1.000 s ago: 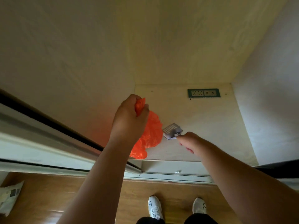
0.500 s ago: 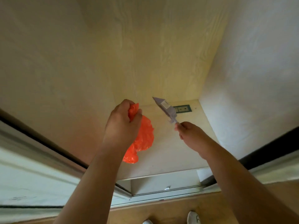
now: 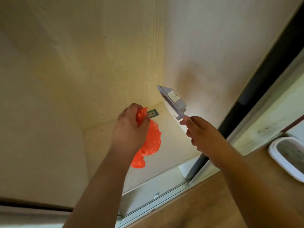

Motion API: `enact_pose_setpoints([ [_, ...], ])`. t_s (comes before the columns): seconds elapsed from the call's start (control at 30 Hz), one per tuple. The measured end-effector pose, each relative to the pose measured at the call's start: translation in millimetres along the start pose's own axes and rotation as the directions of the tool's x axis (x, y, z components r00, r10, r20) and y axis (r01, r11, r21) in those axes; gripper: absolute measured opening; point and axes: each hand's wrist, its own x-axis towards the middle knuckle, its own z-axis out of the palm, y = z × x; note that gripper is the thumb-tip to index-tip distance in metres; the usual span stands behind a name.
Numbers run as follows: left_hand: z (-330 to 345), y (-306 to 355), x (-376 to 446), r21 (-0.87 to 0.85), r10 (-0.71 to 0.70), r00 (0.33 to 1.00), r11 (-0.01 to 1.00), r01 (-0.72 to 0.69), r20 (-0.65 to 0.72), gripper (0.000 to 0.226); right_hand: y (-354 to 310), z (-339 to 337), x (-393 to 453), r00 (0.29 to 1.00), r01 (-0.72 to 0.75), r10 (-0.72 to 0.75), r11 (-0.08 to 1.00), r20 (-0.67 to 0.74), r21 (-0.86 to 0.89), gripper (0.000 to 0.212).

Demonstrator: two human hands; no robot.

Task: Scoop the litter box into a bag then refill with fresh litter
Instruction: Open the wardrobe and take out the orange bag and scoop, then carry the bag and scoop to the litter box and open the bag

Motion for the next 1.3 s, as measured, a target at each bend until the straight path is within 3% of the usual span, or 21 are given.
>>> enact_pose_setpoints([
  [0.3,68.8,84.3,-19.8,-0.042,0.134,0.979,0.991,-0.129,0.153,0.007,11.8,-89.7,-32.9,0.98,0.032,-0.013,0.995,-0.2,0.093,0.036],
  [0.5,122.7,153.2,-33.0,-0.083,0.272,0.941,0.962,-0.26,0.204,0.007,35.7,-163.7,-64.5,0.968,-0.002,0.012,0.999,-0.25,0.042,0.038],
  [0.83,211.5,229.6,-76.4,-0.133,0.375,0.826,0.926,-0.353,0.421,0.01,77.7,-243.3,-117.7,0.958,-0.065,0.053,0.997,-0.284,-0.033,0.04],
  [1.0,249.2,255.5,-77.3,-0.192,0.474,0.753,0.879,-0.436,0.456,0.007,102.7,-275.4,-125.6,0.872,-0.161,0.22,0.973,-0.437,0.168,0.041],
  [1.3,313.6,294.9,-63.3,-0.375,0.602,0.577,0.797,-0.473,0.552,0.008,117.1,-301.1,-131.7,0.696,-0.324,0.347,0.933,-0.628,0.155,0.04],
])
